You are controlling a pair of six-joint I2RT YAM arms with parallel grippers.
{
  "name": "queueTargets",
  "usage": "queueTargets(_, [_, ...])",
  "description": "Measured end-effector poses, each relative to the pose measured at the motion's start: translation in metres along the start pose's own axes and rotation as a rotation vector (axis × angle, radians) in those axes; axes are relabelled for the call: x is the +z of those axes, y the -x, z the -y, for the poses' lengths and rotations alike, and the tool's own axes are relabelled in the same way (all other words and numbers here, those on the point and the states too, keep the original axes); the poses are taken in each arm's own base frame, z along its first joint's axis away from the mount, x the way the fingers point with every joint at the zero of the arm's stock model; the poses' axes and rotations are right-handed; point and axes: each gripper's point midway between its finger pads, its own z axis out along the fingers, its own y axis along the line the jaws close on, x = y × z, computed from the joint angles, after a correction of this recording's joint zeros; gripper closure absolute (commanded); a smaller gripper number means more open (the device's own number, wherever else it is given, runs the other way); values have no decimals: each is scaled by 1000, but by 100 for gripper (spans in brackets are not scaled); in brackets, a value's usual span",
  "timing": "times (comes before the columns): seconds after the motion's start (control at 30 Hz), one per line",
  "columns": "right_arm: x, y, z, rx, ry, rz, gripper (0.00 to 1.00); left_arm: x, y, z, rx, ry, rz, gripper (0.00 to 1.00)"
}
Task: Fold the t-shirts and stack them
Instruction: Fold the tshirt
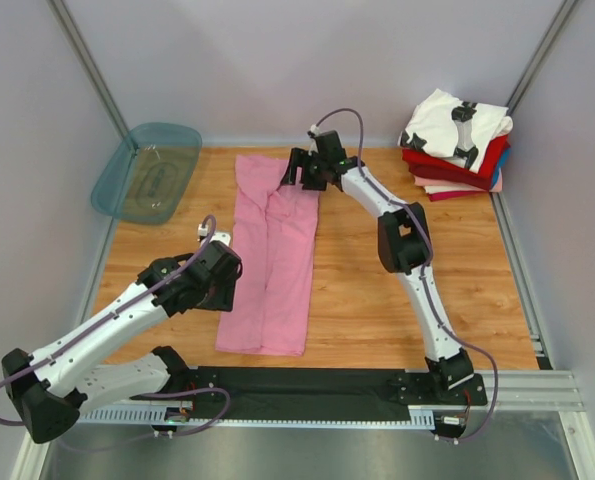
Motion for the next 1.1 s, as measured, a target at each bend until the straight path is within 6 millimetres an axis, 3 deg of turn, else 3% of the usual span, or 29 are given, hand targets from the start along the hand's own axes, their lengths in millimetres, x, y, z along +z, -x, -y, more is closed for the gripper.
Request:
queueTargets(0.13, [-36, 30, 10, -31, -40, 47, 18, 9, -7, 9, -33, -29, -18, 34])
queueTargets(0.27, [-93, 62, -4, -70, -44, 114, 18, 20, -14, 17, -75, -52, -28, 34])
queueTargets(0.33, [-128, 65, -19, -81, -36, 137, 19, 25, -19, 19, -92, -57, -40, 34])
queueTargets(0.4, [-157, 53, -33, -78, -30, 138, 21, 30, -25, 19, -105, -52, -55, 32])
queueTargets(0.47, [-183, 24, -42, -56, -25, 122, 26, 33, -28, 20, -115, -43, -66, 30])
queueTargets(0.57, [-205, -52, -42, -11, -31, 17, 28, 37, -27, 21, -132, -46, -78, 30])
queueTargets(0.73, [-210, -224, -27, 20, -83, -301, 32, 52, -26, 15, -266, -75, -110, 34])
queueTargets(0.83, [-238, -319, -25, 41, -74, -487, 33, 62, -42, 15, -305, -87, -155, 36])
queueTargets(0.97, [-261, -350, -35, 54, 7, -483, 34, 73, -70, 21, -333, -114, -231, 38])
queueTargets(1.1, [-267, -367, -47, 71, 53, -484, 35, 78, -89, 20, -359, -98, -271, 39])
